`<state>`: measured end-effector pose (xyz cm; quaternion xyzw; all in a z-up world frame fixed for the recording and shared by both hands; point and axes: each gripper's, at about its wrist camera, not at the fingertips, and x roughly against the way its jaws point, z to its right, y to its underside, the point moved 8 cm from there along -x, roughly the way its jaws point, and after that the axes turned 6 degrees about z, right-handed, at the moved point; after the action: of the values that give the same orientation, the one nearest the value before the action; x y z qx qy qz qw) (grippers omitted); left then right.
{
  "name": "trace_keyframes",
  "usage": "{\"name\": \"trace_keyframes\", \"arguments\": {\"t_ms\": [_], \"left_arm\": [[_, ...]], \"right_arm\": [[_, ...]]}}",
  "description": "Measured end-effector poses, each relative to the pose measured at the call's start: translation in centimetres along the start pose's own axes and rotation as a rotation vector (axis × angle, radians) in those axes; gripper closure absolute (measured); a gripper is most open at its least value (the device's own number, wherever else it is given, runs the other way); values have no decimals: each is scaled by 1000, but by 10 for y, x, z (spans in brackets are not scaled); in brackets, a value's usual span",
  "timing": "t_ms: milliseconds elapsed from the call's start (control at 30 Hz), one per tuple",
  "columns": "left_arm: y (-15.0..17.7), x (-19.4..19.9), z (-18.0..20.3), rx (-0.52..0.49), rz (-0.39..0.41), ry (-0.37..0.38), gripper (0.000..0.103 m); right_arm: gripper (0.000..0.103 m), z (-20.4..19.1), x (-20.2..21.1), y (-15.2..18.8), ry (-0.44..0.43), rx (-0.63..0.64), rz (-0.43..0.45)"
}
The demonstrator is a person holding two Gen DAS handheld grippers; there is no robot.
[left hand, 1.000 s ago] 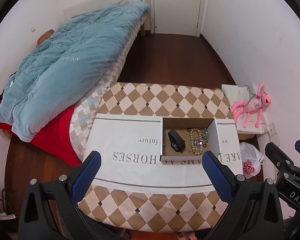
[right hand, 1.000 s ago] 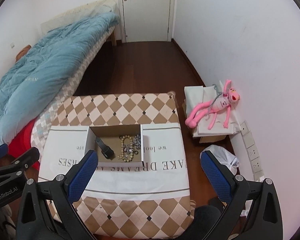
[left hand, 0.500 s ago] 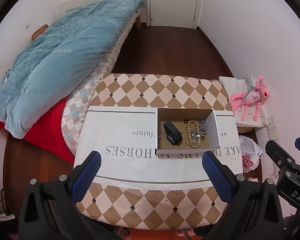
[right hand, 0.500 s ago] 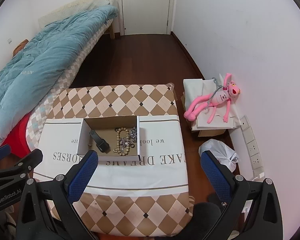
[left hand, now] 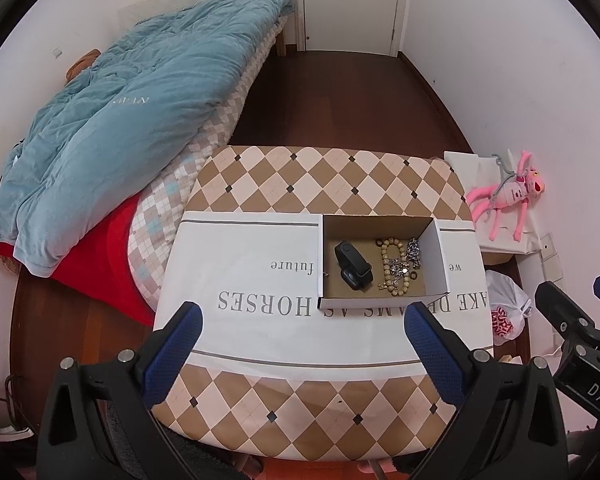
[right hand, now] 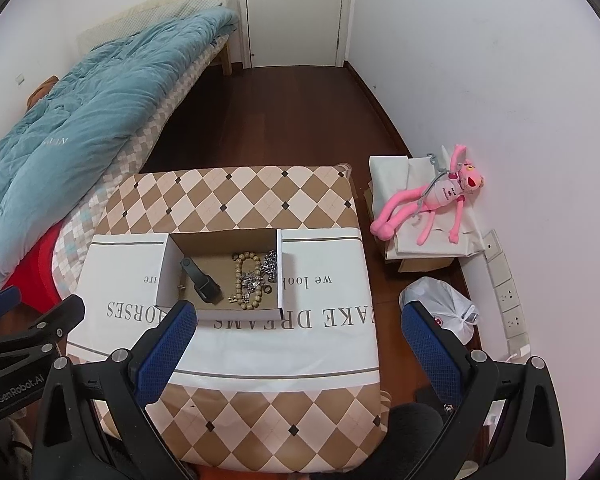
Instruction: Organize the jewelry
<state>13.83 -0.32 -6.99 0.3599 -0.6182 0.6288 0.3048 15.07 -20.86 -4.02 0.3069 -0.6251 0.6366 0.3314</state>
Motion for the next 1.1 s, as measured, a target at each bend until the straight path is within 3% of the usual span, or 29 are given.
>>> {"name": "trace_keyframes", "arguments": {"t_ms": [1100], "left_arm": [[-2,5,2,-11,11,21,0]], "right_arm": [[0,-5,-4,2,-16,20,-22]]}}
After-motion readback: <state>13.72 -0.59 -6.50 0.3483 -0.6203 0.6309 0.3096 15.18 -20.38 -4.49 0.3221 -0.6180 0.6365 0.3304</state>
